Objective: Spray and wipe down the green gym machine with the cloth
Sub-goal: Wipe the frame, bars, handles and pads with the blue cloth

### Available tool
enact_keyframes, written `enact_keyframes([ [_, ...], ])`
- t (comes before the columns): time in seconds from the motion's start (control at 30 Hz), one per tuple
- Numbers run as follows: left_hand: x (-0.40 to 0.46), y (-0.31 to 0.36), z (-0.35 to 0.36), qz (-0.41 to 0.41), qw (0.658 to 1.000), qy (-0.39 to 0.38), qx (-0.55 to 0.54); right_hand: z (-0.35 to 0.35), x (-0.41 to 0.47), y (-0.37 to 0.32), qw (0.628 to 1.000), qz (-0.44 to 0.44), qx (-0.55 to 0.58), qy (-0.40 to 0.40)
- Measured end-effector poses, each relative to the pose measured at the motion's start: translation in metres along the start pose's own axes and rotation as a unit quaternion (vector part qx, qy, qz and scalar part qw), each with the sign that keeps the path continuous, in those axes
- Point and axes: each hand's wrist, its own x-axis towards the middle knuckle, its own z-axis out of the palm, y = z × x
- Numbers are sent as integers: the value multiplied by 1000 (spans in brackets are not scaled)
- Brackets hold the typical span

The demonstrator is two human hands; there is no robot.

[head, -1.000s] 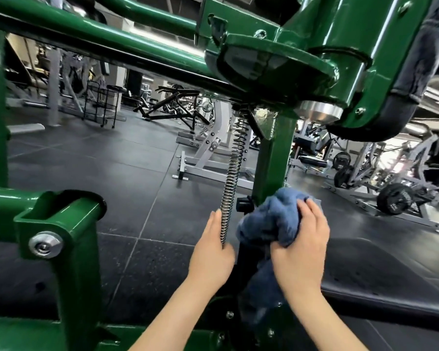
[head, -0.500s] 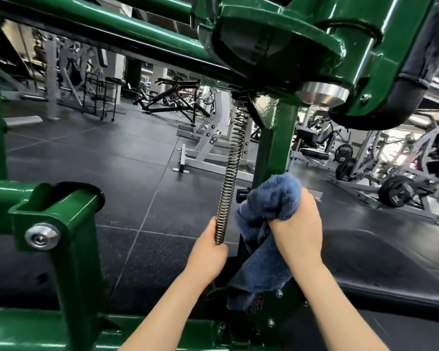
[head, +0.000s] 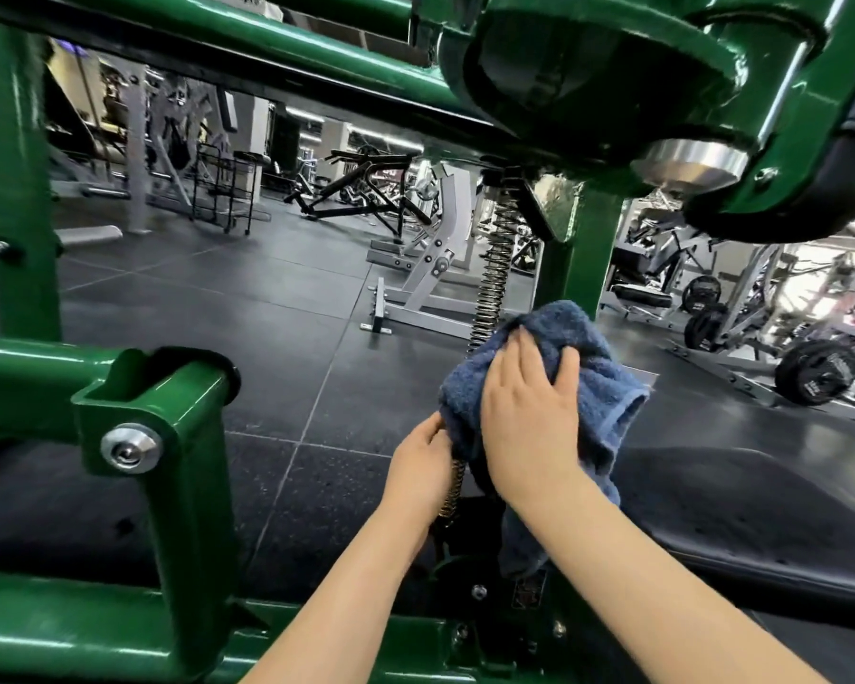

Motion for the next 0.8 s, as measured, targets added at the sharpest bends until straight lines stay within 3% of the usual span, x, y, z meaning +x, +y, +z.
enact_keyframes([
  [0.1, 4, -6, -2, -10, 999, -32, 14, 2, 10, -10, 996, -16, -74, -48],
  [0.13, 4, -8, -2, -12, 999, -38, 12, 2, 10, -8, 997, -22, -71, -21],
  [0.27, -2, -6, -9, -4, 999, -38, 6, 16, 5, 8, 991, -21, 23, 132],
  [0.4, -6, 10, -15, -9, 996, -53, -66, 18, -19, 13, 989, -31, 110, 91],
  [0.6, -4, 20, -14, -97, 969, -71, -214, -42, 28, 10, 932, 121, 316, 130],
  [0.8, 4, 13, -26, -65, 980, -34, -187, -53, 81, -25, 932, 203, 292, 64],
])
